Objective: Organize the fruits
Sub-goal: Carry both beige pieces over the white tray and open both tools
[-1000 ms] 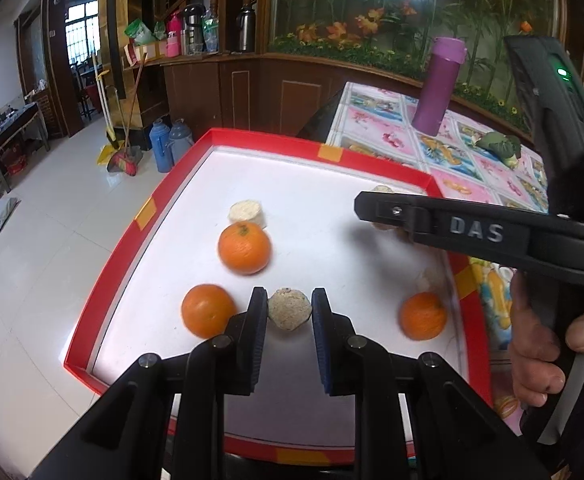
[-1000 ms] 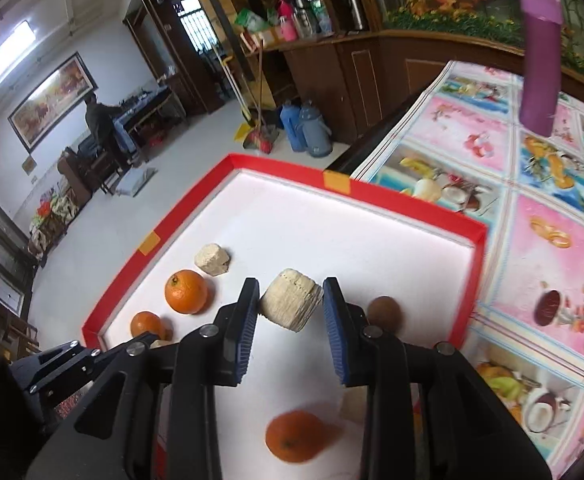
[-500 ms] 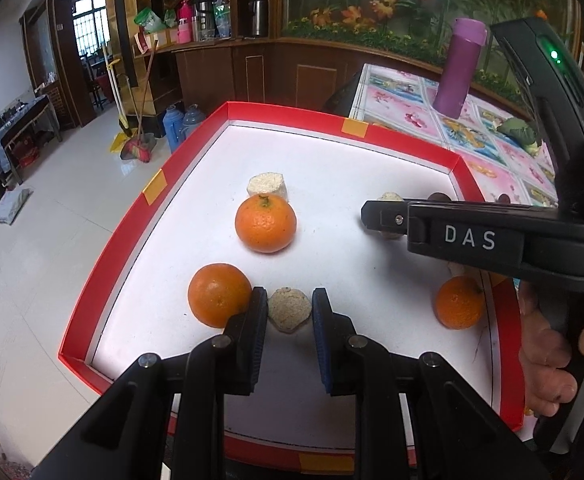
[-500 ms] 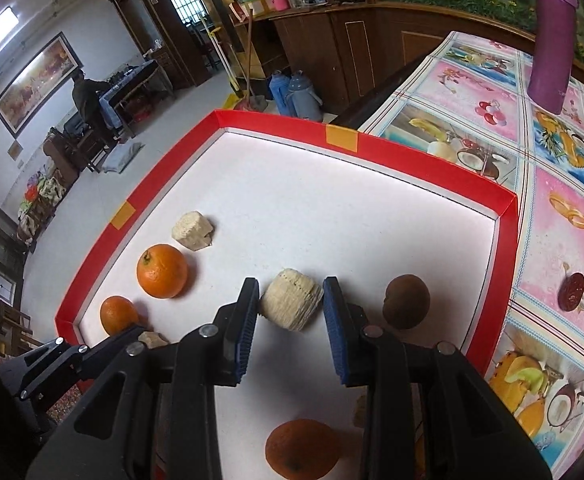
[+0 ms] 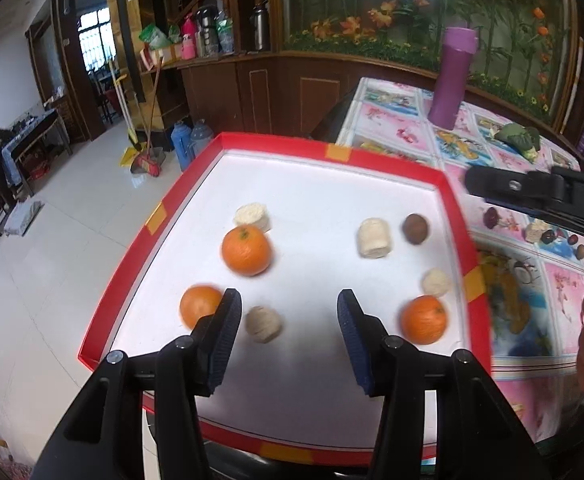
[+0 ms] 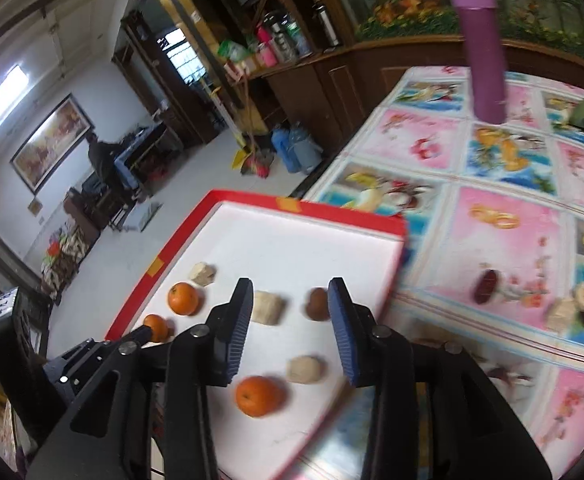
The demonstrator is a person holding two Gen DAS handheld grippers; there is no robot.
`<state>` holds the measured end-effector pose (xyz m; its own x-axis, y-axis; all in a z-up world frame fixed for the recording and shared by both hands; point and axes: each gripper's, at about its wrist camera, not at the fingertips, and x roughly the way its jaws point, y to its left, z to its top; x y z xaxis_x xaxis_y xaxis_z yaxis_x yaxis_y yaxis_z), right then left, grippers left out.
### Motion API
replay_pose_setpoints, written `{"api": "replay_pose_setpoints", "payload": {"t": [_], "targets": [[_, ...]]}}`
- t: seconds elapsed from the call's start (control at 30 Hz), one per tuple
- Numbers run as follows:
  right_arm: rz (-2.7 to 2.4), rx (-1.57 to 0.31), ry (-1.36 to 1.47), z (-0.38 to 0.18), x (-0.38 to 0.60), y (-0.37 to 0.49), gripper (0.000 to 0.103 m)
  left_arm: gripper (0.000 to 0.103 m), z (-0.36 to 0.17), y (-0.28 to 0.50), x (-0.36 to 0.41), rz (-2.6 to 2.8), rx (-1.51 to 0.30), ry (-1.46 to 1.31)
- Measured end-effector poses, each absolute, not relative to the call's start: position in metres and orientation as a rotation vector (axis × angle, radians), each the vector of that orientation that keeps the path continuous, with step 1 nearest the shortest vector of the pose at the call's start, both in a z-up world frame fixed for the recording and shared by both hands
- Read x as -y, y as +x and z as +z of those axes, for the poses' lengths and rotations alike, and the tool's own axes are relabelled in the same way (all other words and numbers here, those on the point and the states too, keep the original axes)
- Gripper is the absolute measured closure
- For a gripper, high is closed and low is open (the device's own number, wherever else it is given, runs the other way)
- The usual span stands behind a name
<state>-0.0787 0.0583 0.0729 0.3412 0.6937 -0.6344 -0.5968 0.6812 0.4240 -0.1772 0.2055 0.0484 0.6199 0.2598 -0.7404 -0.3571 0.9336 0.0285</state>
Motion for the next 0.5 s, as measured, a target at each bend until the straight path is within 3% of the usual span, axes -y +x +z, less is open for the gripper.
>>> {"api": "replay_pose_setpoints", "payload": {"t": [0.5], "targets": [[0.496,-0.946,0.201,0.024,0.130,-0.038,0.061,0.047,0.068,-0.142,-0.104,0.142,-0.846,0.003]]}}
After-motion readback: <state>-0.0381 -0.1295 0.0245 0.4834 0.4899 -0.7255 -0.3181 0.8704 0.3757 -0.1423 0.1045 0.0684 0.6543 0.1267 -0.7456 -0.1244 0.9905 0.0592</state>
